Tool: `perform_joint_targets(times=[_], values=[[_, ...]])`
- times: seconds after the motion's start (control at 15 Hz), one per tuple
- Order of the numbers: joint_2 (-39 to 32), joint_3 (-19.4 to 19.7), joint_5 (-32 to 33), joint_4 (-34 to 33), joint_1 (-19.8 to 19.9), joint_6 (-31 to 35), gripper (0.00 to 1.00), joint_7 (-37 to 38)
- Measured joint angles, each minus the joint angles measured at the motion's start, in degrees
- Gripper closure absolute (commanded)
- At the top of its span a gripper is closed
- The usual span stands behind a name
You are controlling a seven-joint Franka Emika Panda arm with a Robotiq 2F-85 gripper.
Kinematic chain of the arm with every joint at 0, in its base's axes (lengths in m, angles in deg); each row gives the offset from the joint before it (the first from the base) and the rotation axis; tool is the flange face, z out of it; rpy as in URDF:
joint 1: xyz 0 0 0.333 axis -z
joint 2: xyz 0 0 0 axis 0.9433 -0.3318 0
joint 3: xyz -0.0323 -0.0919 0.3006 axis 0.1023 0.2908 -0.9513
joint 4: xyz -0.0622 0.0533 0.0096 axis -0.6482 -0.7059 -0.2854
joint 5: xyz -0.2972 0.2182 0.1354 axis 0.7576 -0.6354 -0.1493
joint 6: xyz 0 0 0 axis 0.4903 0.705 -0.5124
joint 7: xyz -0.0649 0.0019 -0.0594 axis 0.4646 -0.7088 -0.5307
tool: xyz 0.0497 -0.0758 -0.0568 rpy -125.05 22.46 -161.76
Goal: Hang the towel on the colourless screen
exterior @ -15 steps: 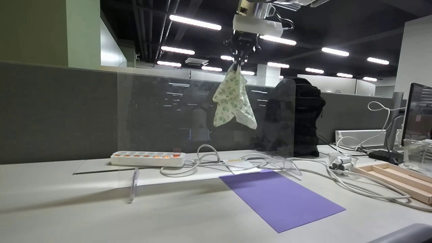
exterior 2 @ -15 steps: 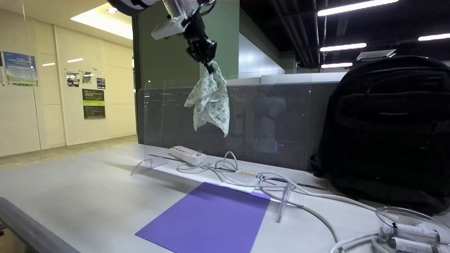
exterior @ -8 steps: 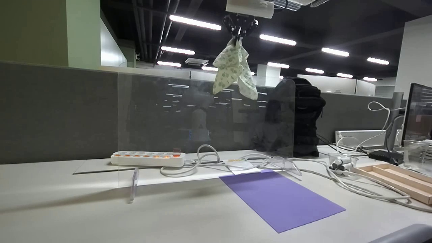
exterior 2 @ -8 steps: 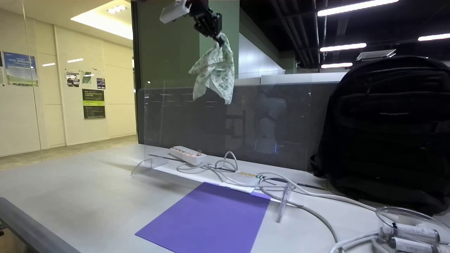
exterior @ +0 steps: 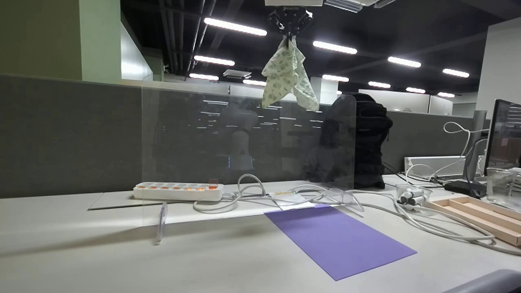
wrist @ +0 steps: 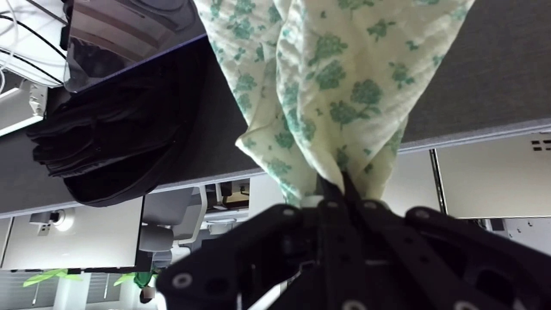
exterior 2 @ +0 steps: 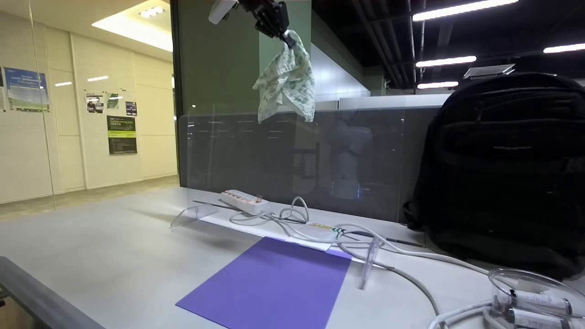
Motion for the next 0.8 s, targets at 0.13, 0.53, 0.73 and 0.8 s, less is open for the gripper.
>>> perform_joint_targets(times=[0.13,0.53,0.73,0.8], values=[[-0.26,0.74,0.0,-0.65,-1.68,-2.65,0.99,0.04],[-5.01,3.72,6.41,0.64,-3.27,-3.36,0.98,11.1],[-6.66,5.0,6.55,0.55,-4.27,-2.77,0.99,11.16],[-6.42,5.28,6.51,0.59,-4.69,-2.82,0.99,11.11]])
